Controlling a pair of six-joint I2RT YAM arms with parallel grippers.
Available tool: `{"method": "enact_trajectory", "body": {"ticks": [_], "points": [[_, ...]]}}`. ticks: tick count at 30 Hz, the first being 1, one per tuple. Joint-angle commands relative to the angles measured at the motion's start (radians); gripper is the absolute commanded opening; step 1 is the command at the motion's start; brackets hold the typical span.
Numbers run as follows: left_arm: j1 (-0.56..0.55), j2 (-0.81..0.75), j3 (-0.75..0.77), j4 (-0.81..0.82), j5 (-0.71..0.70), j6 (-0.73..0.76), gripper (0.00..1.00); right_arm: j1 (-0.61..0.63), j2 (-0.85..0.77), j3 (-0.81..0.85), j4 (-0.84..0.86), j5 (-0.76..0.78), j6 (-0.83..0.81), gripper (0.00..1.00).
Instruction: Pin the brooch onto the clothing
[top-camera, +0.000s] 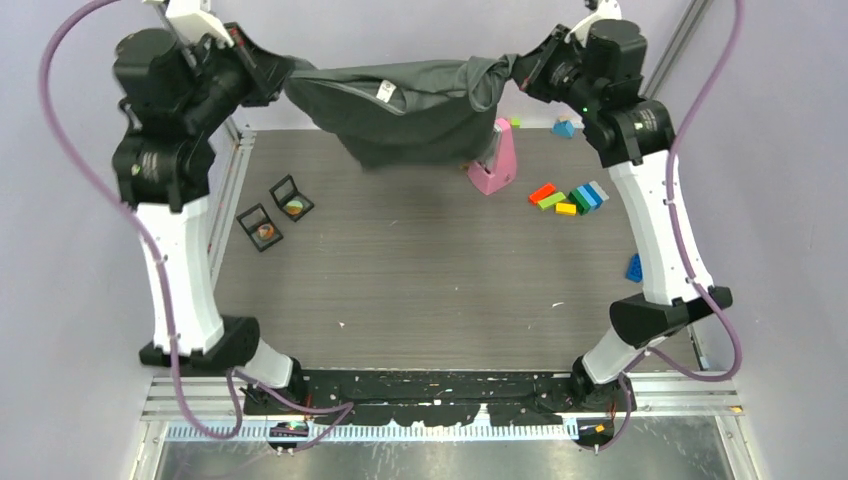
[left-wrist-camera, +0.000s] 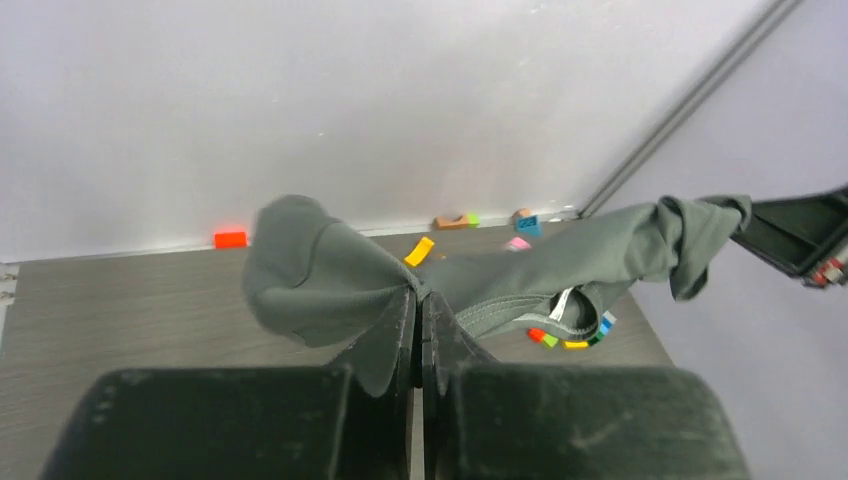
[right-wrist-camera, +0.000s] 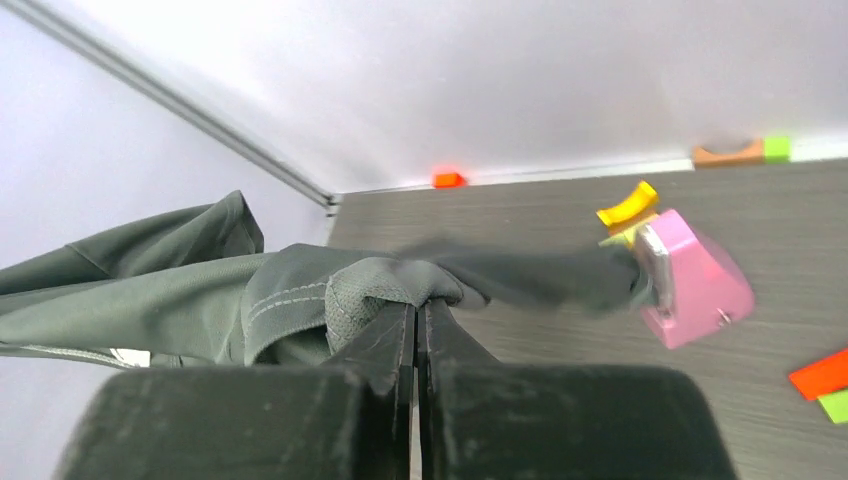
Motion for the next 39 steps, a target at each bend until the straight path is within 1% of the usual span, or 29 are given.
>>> {"method": "enact_trajectory", "body": {"ticks": [1,2,3,5,6,7,8,9,10,11,12,13,14,15,16,17,18,19,21,23,26,27,28,30,31,32,36,37,39], "points": [[0.005,-0.2,-0.182,0.059,0.065,-0.006,0.0,0.0,-0.093,0.0,0.038,-0.104,-0.005,0.0],[0.005,-0.255,-0.268,0.057,0.064,-0.012,0.0,0.0,-0.139,-0.092,0.039,-0.111,-0.001,0.0],[0.006,-0.336,-0.389,0.051,0.066,-0.018,0.0,0.0,-0.17,-0.149,0.039,-0.119,0.0,0.0],[0.005,-0.467,-0.585,0.029,0.074,-0.049,0.0,0.001,-0.317,-0.42,0.041,-0.117,0.012,0.0],[0.006,-0.541,-0.688,0.019,0.087,-0.063,0.0,0.001,-0.359,-0.492,0.041,-0.11,0.022,0.0],[0.006,-0.617,-0.813,0.008,0.101,-0.102,0.0,0.0,-0.444,-0.65,0.04,-0.096,0.048,0.0],[0.005,-0.703,-0.938,-0.001,0.116,-0.14,0.0,0.0,-0.484,-0.733,0.037,-0.079,0.064,0.0],[0.005,-0.786,-1.065,-0.01,0.135,-0.176,0.0,0.0,-0.558,-0.877,0.032,-0.068,0.096,0.0],[0.005,-0.868,-1.199,-0.017,0.176,-0.213,0.06,0.0,-0.59,-0.949,0.013,-0.033,0.114,0.02],[0.006,-0.946,-1.325,-0.025,0.206,-0.247,0.19,0.0,-0.645,-1.073,0.002,-0.012,0.135,0.13],[0.005,-1.016,-1.43,-0.041,0.249,-0.279,0.41,0.0,-0.665,-1.125,-0.021,0.053,0.141,0.22],[0.006,-1.104,-1.518,-0.066,0.289,-0.307,0.65,-0.001,-0.694,-1.209,-0.036,0.094,0.146,0.48],[0.005,-1.166,-1.582,-0.102,0.295,-0.337,0.77,-0.001,-0.704,-1.236,-0.069,0.171,0.146,0.6],[0.006,-1.221,-1.645,-0.117,0.295,-0.366,0.86,-0.001,-0.714,-1.273,-0.085,0.203,0.142,0.77],[0.005,-1.272,-1.674,-0.121,0.297,-0.391,0.95,-0.001,-0.717,-1.283,-0.111,0.245,0.14,0.81],[0.005,-1.307,-1.689,-0.12,0.297,-0.411,0.99,-0.001,-0.72,-1.293,-0.119,0.256,0.138,0.86],[0.005,-1.327,-1.697,-0.113,0.293,-0.425,0.99,0.0,-0.722,-1.295,-0.124,0.26,0.138,0.87],[0.005,-1.326,-1.699,-0.096,0.294,-0.433,1.0,-0.001,-0.725,-1.296,-0.123,0.255,0.137,0.9],[0.006,-1.283,-1.696,-0.058,0.308,-0.423,1.0,0.0,-0.724,-1.295,-0.111,0.227,0.137,0.92],[0.005,-1.205,-1.681,-0.035,0.316,-0.382,1.0,0.0,-0.721,-1.299,-0.1,0.177,0.139,0.93],[0.005,-1.111,-1.656,0.003,0.284,-0.307,1.0,0.0,-0.717,-1.324,-0.071,0.097,0.136,0.89],[0.005,-1.08,-1.653,0.03,0.275,-0.297,1.0,0.001,-0.713,-1.345,-0.05,0.04,0.133,0.87],[0.004,-1.054,-1.656,0.061,0.269,-0.293,1.0,0.003,-0.704,-1.356,-0.041,0.013,0.132,0.83],[0.004,-1.009,-1.67,0.134,0.267,-0.304,1.0,0.021,-0.686,-1.385,-0.015,-0.029,0.138,0.78],[0.004,-0.987,-1.681,0.174,0.271,-0.313,1.0,0.046,-0.679,-1.4,0.002,-0.033,0.142,0.76],[0.004,-0.96,-1.694,0.217,0.272,-0.324,1.0,0.064,-0.666,-1.414,0.012,-0.028,0.155,0.73],[0.004,-0.878,-1.757,0.361,0.262,-0.344,1.0,0.189,-0.606,-1.433,0.075,0.048,0.206,0.65],[0.004,-0.859,-1.769,0.387,0.255,-0.346,1.0,0.229,-0.592,-1.435,0.092,0.095,0.214,0.64],[0.003,-0.827,-1.795,0.43,0.239,-0.346,1.0,0.271,-0.55,-1.441,0.124,0.14,0.232,0.63]]}}
